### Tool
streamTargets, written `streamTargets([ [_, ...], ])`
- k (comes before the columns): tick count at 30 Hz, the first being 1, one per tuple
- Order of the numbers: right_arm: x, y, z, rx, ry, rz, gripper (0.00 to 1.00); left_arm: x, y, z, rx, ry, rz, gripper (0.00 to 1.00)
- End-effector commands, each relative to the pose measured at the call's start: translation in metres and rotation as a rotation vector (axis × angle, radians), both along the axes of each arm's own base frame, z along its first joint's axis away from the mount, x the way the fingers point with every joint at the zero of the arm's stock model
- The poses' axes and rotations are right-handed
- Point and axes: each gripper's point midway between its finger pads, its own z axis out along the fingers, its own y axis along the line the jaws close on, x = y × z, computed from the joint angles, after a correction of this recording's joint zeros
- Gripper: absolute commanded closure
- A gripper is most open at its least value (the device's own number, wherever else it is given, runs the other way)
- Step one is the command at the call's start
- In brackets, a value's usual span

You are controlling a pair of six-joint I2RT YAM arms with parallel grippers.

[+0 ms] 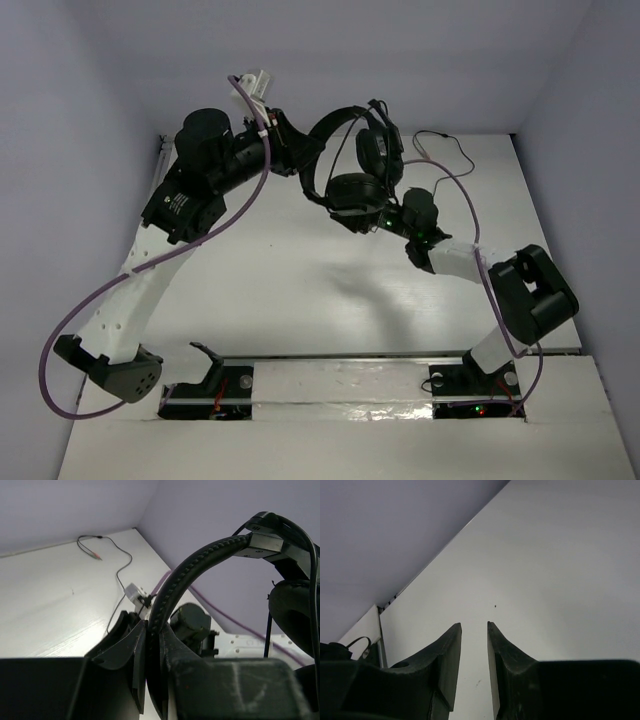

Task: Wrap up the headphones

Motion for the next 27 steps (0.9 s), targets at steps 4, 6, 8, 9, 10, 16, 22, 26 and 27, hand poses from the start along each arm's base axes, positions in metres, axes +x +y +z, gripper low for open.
streamTargets([
  [4, -0.013, 0.002, 0.005, 0.108, -0.028, 0.058, 0.68, 0.013, 0.029, 0.077, -0.202, -0.115, 0.162, 1.00],
  [6, -0.020, 0.002, -0.005, 0.121, 0.005, 0.074, 0.68, 0.017, 0.030, 0.081, -0.225, -0.124, 0.178, 1.00],
  [8, -0.021, 0.002, -0.008, 0.127, 0.014, 0.078, 0.68, 0.022, 0.034, 0.083, -0.255, -0.127, 0.201, 1.00],
  [9, -0.021, 0.001, -0.010, 0.126, 0.018, 0.072, 0.68, 0.027, 0.041, 0.085, -0.271, -0.130, 0.224, 1.00],
  [10, -0.021, 0.001, -0.011, 0.125, 0.026, 0.067, 0.67, 0.029, 0.044, 0.085, -0.283, -0.129, 0.233, 1.00],
  [16, -0.031, 0.001, -0.023, 0.121, 0.089, 0.051, 0.62, 0.051, 0.075, 0.093, -0.336, -0.144, 0.386, 1.00],
  [22, -0.050, 0.015, -0.033, 0.097, 0.118, 0.094, 0.99, 0.065, 0.073, 0.089, -0.373, -0.133, 0.374, 1.00],
  [26, -0.063, 0.023, -0.032, 0.093, 0.124, 0.132, 1.00, 0.078, 0.080, 0.090, -0.345, -0.144, 0.438, 1.00],
  [27, -0.068, 0.024, -0.033, 0.086, 0.127, 0.139, 1.00, 0.081, 0.085, 0.093, -0.336, -0.160, 0.471, 1.00],
])
